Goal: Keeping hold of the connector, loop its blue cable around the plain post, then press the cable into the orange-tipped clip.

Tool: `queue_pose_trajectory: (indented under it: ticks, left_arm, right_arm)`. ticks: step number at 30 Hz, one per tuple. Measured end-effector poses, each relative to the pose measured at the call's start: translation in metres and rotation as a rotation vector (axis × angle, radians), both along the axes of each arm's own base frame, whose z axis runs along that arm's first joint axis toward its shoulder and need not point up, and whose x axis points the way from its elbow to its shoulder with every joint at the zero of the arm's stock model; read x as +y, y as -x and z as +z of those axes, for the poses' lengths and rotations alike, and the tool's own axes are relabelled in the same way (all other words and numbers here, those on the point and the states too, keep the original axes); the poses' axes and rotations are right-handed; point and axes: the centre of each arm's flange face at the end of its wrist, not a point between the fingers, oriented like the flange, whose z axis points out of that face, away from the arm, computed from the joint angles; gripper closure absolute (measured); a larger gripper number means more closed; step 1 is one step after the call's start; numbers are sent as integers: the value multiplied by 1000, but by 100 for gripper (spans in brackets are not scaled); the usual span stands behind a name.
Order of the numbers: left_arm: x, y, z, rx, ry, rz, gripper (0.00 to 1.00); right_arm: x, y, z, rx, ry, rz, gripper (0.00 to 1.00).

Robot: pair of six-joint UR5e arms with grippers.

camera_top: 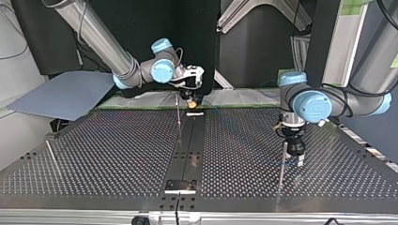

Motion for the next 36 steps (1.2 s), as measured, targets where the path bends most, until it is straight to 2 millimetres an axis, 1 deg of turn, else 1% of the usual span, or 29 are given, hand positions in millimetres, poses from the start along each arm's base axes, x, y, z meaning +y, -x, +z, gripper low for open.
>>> queue_pose_trajectory:
  ticks: [10, 18, 23, 28, 32, 36]
  left_arm:
    - [0, -2, 1, -17, 31, -17, 0]
    - [-1, -5, -5, -13, 41, -35, 0]
    - [-2, -8, -13, -3, 44, -41, 0]
    - [-2, -8, -14, 0, 42, -37, 0]
    - [-2, -8, -14, 0, 41, -32, 0]
    - [-2, -8, -14, 0, 41, -32, 0]
  right_arm:
    - [4, 0, -60, 35, -21, 4, 100]
    - [8, 4, -111, 61, -44, -7, 100]
    - [10, 11, -142, 82, -64, -23, 100]
    - [12, 19, -175, 93, -85, -41, 100]
    - [12, 24, -198, 90, -95, -54, 100]
    - [13, 33, -222, 99, -114, -80, 100]
